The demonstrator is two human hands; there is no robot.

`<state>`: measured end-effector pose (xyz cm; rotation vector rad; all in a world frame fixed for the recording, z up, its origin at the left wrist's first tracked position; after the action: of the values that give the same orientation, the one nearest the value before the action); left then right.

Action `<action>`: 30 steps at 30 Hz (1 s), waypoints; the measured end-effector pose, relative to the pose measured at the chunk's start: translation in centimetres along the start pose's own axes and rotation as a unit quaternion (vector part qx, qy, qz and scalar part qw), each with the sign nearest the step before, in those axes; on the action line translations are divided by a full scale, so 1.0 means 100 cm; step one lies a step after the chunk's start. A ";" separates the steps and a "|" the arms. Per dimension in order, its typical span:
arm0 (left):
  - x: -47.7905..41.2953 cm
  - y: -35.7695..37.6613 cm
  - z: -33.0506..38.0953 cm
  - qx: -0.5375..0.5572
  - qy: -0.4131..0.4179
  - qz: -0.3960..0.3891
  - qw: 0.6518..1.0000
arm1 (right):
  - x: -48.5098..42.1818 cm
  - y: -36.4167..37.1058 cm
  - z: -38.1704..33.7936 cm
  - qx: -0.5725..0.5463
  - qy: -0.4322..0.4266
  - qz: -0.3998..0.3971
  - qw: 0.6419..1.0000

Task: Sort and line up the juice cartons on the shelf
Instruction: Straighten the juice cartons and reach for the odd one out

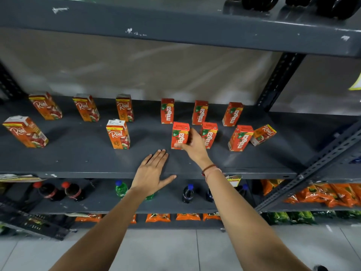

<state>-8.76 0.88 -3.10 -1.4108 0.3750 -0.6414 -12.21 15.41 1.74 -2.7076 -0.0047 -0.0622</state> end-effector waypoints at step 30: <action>0.003 -0.003 -0.021 0.009 -0.043 0.049 0.998 | 0.071 -0.229 0.140 -0.044 0.306 0.384 0.870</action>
<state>-9.86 -0.97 -3.05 -1.3892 0.3664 -0.5017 -4.85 41.99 -1.07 -2.4467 1.2619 -0.6756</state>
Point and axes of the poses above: each hand's wrist, its own x-axis away from the middle knuckle, its own y-axis out of the palm, z = x × y, the point moved 10 cm from there along -x, towards the middle knuckle, and after that the axes turned 15 degrees about -z, right-handed, at the moved point
